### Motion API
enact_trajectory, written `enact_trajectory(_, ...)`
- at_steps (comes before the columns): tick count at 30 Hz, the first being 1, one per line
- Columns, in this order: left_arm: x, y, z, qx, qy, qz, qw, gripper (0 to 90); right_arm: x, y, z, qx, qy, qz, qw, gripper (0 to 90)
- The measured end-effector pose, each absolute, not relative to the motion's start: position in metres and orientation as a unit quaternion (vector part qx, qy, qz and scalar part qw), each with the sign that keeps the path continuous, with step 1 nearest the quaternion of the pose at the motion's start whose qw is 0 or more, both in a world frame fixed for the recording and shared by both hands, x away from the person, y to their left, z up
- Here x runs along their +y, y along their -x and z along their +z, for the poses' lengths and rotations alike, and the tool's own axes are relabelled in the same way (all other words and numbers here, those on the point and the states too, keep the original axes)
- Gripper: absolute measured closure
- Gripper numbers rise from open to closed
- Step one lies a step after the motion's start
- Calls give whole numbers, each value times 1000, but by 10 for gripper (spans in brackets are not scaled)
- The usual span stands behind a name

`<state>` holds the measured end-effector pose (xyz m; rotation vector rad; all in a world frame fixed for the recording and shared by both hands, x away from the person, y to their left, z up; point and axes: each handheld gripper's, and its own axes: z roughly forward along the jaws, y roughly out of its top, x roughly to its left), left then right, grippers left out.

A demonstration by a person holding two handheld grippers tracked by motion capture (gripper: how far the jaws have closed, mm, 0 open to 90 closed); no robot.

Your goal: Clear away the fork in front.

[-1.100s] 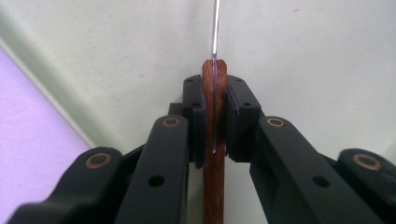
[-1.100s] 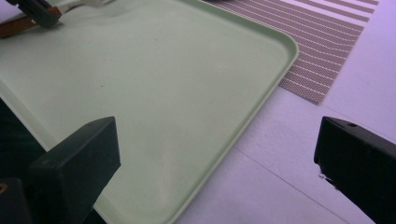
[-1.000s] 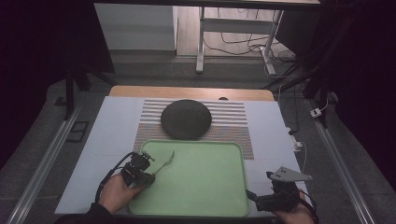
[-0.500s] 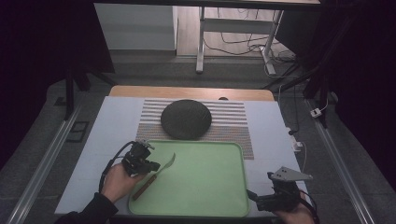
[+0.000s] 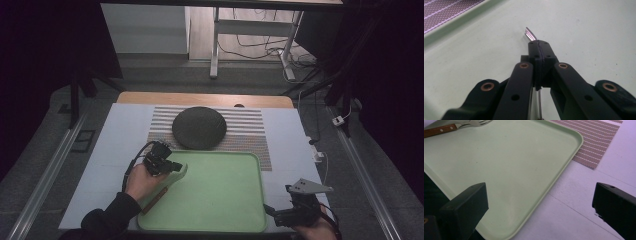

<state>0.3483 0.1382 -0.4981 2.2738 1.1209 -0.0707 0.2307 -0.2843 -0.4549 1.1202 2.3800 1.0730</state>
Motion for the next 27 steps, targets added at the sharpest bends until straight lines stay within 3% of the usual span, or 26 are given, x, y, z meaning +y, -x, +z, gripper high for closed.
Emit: enact_trajectory(27, 94, -331, -516, 365, -890, -39, 269, 885, -285, -231, -455, 828, -391, 374, 144, 6)
